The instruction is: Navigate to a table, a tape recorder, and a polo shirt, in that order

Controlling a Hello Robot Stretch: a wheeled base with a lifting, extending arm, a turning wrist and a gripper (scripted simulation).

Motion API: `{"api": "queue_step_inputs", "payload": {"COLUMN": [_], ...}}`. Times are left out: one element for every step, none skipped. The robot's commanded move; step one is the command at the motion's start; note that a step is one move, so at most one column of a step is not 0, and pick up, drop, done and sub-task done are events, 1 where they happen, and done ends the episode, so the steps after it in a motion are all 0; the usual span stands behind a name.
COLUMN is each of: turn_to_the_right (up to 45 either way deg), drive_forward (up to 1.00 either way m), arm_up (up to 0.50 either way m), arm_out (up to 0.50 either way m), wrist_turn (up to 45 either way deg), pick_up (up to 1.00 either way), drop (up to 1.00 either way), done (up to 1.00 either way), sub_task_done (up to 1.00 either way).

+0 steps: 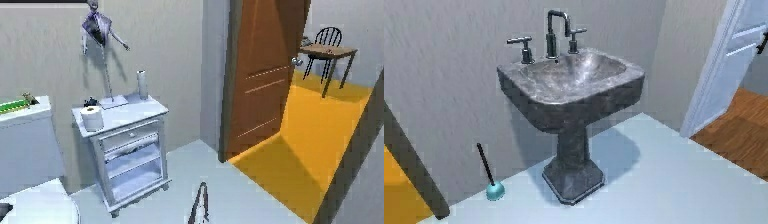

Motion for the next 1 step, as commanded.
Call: {"api": "queue_step_inputs", "payload": {"turn_to_the_right": [21.0], "drive_forward": [0.0], "arm_up": [0.0], "arm_out": [0.0], "wrist_turn": [0.0], "pick_up": [0.0], "drop": [0.0], "done": [0.0], "sub_task_done": [0.0]}}
